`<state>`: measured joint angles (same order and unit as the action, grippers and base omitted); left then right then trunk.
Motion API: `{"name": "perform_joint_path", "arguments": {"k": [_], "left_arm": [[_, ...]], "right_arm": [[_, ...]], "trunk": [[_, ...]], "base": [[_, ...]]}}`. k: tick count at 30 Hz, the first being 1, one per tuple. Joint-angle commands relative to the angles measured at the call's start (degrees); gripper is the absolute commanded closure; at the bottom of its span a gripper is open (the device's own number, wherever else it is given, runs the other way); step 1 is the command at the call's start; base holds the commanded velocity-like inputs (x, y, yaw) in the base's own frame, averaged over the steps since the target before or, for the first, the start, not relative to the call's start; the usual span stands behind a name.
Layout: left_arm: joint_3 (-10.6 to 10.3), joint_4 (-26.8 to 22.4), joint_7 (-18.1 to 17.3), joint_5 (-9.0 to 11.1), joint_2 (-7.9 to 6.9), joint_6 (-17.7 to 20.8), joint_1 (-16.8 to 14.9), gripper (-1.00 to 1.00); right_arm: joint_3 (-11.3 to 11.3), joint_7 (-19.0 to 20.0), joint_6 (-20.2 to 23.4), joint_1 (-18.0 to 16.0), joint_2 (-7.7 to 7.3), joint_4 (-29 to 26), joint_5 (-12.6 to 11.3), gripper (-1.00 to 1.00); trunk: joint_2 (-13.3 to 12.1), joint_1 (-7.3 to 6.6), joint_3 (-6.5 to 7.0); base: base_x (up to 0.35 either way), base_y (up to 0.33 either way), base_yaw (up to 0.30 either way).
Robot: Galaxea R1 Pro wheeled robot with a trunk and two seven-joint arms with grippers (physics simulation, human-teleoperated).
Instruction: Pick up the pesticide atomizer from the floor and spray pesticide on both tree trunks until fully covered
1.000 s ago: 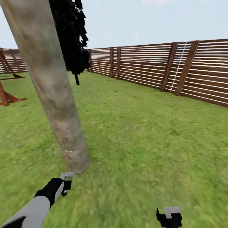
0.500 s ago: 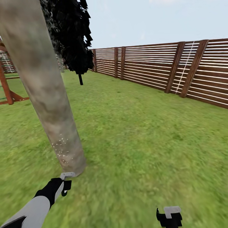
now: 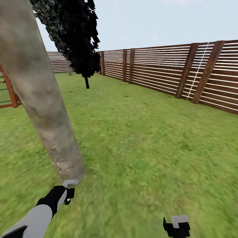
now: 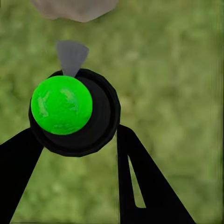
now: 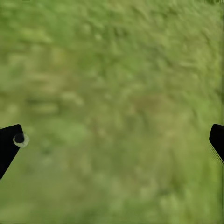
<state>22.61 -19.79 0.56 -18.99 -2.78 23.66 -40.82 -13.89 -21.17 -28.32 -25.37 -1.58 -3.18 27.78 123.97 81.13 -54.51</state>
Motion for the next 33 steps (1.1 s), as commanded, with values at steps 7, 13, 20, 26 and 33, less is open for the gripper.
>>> {"name": "perform_joint_path", "arguments": {"k": [7, 13, 20, 26, 33], "left_arm": [[0.3, -0.2, 0.1, -0.3, -0.03, 0.2, 0.0, 1.0], [0.3, -0.4, 0.2, -0.3, -0.03, 0.2, 0.0, 1.0], [0.3, -0.5, 0.3, -0.3, -0.03, 0.2, 0.0, 1.0], [0.4, -0.7, 0.3, -0.2, -0.09, 0.2, 0.0, 1.0], [0.4, -0.2, 0.6, -0.2, -0.04, 0.2, 0.0, 1.0]], "right_arm": [[-0.4, -0.2, -0.2, 0.0, 0.0, 0.1, 0.6, -1.0], [-0.4, -0.2, -0.2, 0.0, 0.0, 0.1, 0.6, -1.0], [-0.4, -0.2, -0.2, 0.0, -0.12, 0.0, 0.6, -1.0], [-0.4, -0.2, -0.2, 0.0, -0.01, 0.0, 0.6, -1.0], [-0.4, -0.2, -0.2, 0.0, 0.0, 0.0, 0.6, -1.0]], "trunk": [[0.0, 0.0, -0.05], [0.0, 0.0, -0.05], [0.0, 0.0, -0.05], [0.0, 0.0, -0.05], [0.0, 0.0, -0.05]], "base": [[0.096, -0.272, 0.27], [0.03, -0.274, 0.277], [0.0, -0.276, 0.028], [0.025, -0.276, 0.085], [0.184, -0.231, 0.272]]}}
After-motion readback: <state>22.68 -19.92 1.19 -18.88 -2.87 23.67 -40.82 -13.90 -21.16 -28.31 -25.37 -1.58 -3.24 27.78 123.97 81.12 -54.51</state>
